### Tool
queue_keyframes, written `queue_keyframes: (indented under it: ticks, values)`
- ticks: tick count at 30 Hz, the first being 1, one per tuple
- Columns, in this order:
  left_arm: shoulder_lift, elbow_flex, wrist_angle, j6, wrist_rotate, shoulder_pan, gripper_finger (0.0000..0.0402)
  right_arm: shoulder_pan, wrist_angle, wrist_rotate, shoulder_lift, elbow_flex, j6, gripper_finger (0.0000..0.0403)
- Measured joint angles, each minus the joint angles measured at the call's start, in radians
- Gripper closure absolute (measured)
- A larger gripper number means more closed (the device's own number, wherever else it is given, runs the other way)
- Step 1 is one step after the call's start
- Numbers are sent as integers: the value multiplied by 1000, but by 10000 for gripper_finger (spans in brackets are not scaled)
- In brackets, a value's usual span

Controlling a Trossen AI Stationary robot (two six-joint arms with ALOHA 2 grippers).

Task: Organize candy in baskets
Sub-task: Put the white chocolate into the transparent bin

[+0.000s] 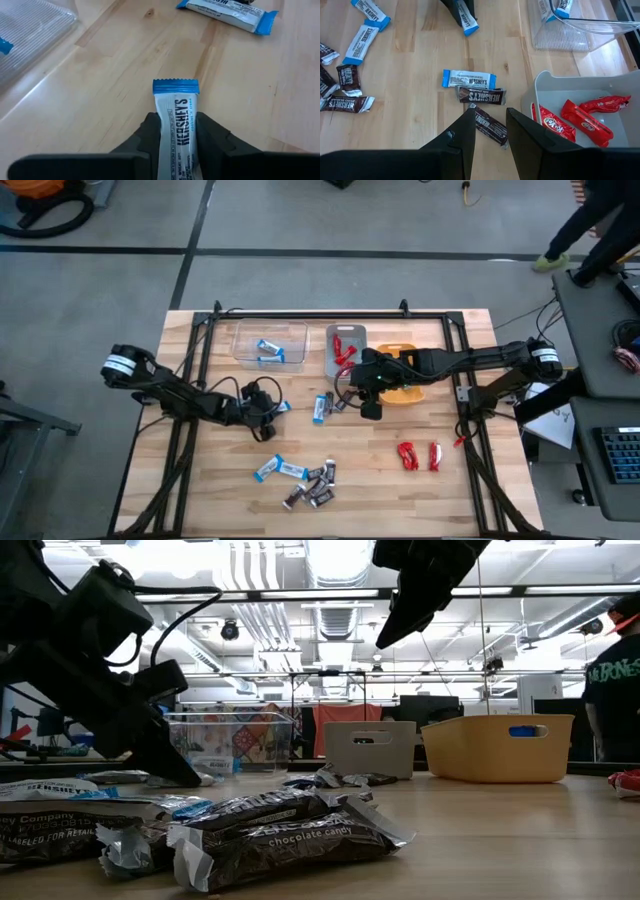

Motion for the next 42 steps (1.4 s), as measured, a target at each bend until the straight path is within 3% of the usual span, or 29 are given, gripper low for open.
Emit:
queue_keyframes:
  ticks: [7,22,29,34,38,42]
  values:
    - [-48,-6,36,42,17,-8,325,0,0,0,0,0,0,300]
    - [-347,-3,53,105,-9,-2,323,0,0,0,0,0,-3,300]
    - [-478,59,38,215,-130,40,323,0,0,0,0,0,-3,300]
    - [-514,183,-132,289,-213,141,323,0,2,0,0,0,-3,300]
    - [-505,301,-373,313,-215,264,323,0,3,0,0,0,-1,300]
    - [-475,355,-504,346,-170,395,323,0,5,0,0,0,0,300]
